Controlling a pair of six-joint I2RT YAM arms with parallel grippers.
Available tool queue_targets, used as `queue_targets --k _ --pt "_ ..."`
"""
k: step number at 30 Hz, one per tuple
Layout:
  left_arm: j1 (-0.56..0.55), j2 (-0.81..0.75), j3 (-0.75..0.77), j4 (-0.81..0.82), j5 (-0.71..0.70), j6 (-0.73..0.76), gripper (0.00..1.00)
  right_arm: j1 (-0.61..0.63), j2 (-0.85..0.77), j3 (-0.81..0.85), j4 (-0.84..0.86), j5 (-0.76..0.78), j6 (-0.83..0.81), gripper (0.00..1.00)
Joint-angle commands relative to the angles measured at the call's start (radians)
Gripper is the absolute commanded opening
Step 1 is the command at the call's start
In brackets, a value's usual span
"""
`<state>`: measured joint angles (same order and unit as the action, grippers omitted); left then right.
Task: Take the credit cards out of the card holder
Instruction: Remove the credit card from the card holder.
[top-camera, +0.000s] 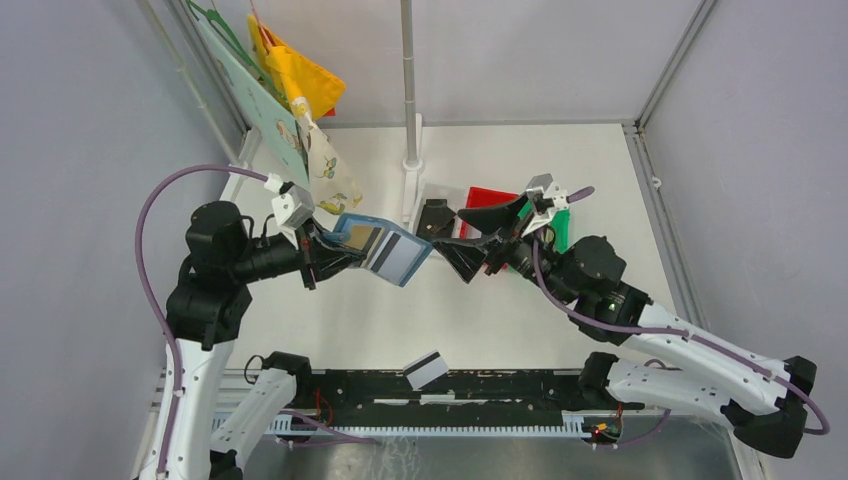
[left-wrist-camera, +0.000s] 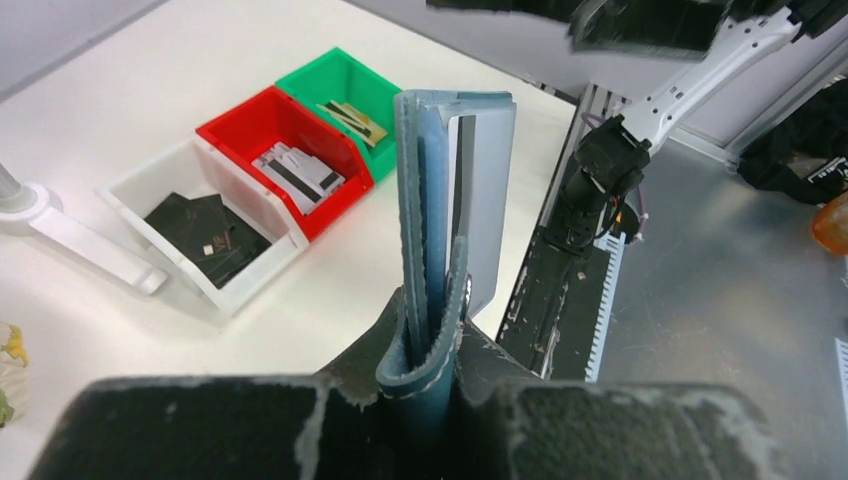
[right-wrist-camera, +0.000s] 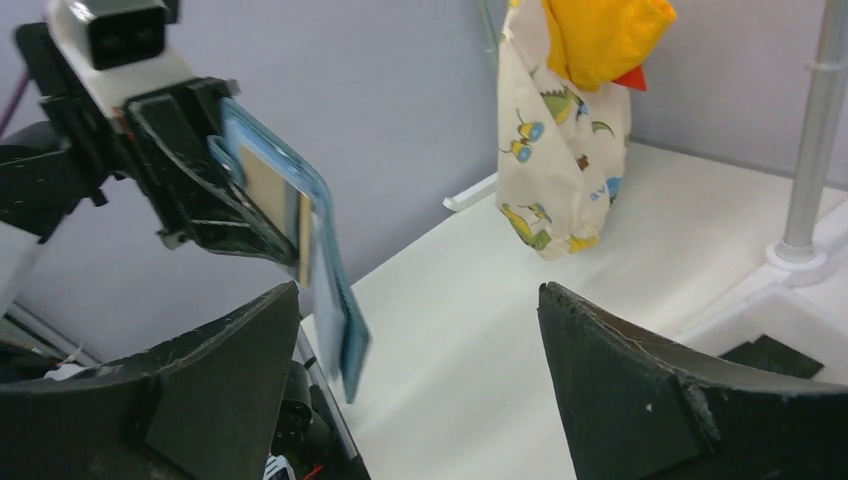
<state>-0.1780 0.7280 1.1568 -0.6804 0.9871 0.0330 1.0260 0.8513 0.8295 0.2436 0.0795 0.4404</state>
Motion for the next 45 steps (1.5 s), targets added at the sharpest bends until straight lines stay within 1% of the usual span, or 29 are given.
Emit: queue_targets --k 1,4,7,11,12,13,16,18,19,21,22,23,25,27,28,29,32,33,35,36,37,38,39,40,41,43,45 --pt "0.002 0.015 0.043 -0.060 0.048 0.112 0.04 -0.019 0.054 0.129 0.007 -0.203 -0.029 0.95" --pt "0.002 0.022 0.048 -0.084 0.070 0.118 0.05 -0.020 0.138 0.197 -0.003 -0.317 -0.028 0.96" --pt "0.003 0.031 0.061 -0.133 0.102 0.148 0.05 -0.021 0.215 0.228 0.003 -0.413 -0.026 0.96" --pt "0.003 0.048 0.087 -0.186 0.116 0.181 0.05 -0.021 0.260 0.220 0.034 -0.483 -0.002 0.87" --pt "0.002 0.051 0.095 -0.196 0.124 0.188 0.05 -0.022 0.261 0.215 0.039 -0.486 -0.001 0.83" --pt "0.003 0.052 0.099 -0.199 0.130 0.189 0.05 -0.022 0.260 0.207 0.045 -0.491 0.001 0.79" --pt "0.001 0.059 0.107 -0.202 0.153 0.183 0.05 -0.028 0.259 0.196 0.064 -0.522 0.020 0.61" --pt "0.002 0.066 0.112 -0.202 0.171 0.176 0.05 -0.030 0.259 0.184 0.093 -0.556 0.040 0.44" --pt "0.003 0.072 0.114 -0.202 0.182 0.168 0.08 -0.033 0.260 0.178 0.107 -0.570 0.052 0.32" --pt "0.001 0.089 0.117 -0.202 0.200 0.147 0.27 -0.041 0.261 0.166 0.131 -0.594 0.075 0.11" --pt "0.002 0.096 0.118 -0.200 0.211 0.131 0.37 -0.046 0.259 0.158 0.143 -0.602 0.088 0.04" --pt "0.003 0.104 0.117 -0.191 0.218 0.109 0.45 -0.049 0.257 0.150 0.151 -0.606 0.096 0.00" --pt "0.002 0.113 0.115 -0.149 0.216 0.039 0.50 -0.056 0.247 0.129 0.167 -0.607 0.107 0.00" --pt "0.003 0.116 0.118 -0.095 0.204 -0.020 0.50 -0.063 0.232 0.106 0.190 -0.605 0.119 0.00" --pt "0.002 0.115 0.119 -0.072 0.200 -0.029 0.47 -0.066 0.227 0.094 0.196 -0.603 0.125 0.00" --pt "0.002 0.111 0.115 -0.050 0.199 -0.065 0.44 -0.071 0.222 0.087 0.204 -0.603 0.131 0.00" --pt "0.003 0.089 0.090 0.034 0.193 -0.139 0.27 -0.077 0.213 0.069 0.221 -0.601 0.145 0.00" --pt "0.001 0.085 0.081 0.052 0.193 -0.153 0.21 -0.078 0.213 0.066 0.226 -0.603 0.147 0.00" --pt "0.003 0.075 0.065 0.067 0.194 -0.164 0.14 -0.079 0.213 0.059 0.243 -0.602 0.162 0.00" --pt "0.003 0.072 0.058 0.067 0.194 -0.163 0.10 -0.080 0.216 0.059 0.255 -0.605 0.168 0.02" --pt "0.003 0.071 0.054 0.067 0.193 -0.163 0.06 -0.080 0.218 0.057 0.267 -0.609 0.175 0.08" --pt "0.003 0.070 0.051 0.063 0.192 -0.162 0.03 -0.080 0.220 0.057 0.276 -0.610 0.179 0.21" --pt "0.003 0.069 0.050 0.062 0.190 -0.163 0.02 -0.082 0.221 0.059 0.274 -0.605 0.182 0.37" --pt "0.003 0.068 0.051 0.063 0.183 -0.167 0.02 -0.086 0.220 0.062 0.265 -0.593 0.184 0.51" --pt "0.003 0.067 0.053 0.063 0.170 -0.170 0.02 -0.094 0.215 0.067 0.250 -0.574 0.184 0.58" --pt "0.004 0.070 0.058 0.057 0.120 -0.174 0.02 -0.113 0.191 0.078 0.215 -0.525 0.181 0.62" --pt "0.002 0.078 0.064 0.045 0.064 -0.171 0.02 -0.129 0.143 0.078 0.188 -0.446 0.177 0.63"
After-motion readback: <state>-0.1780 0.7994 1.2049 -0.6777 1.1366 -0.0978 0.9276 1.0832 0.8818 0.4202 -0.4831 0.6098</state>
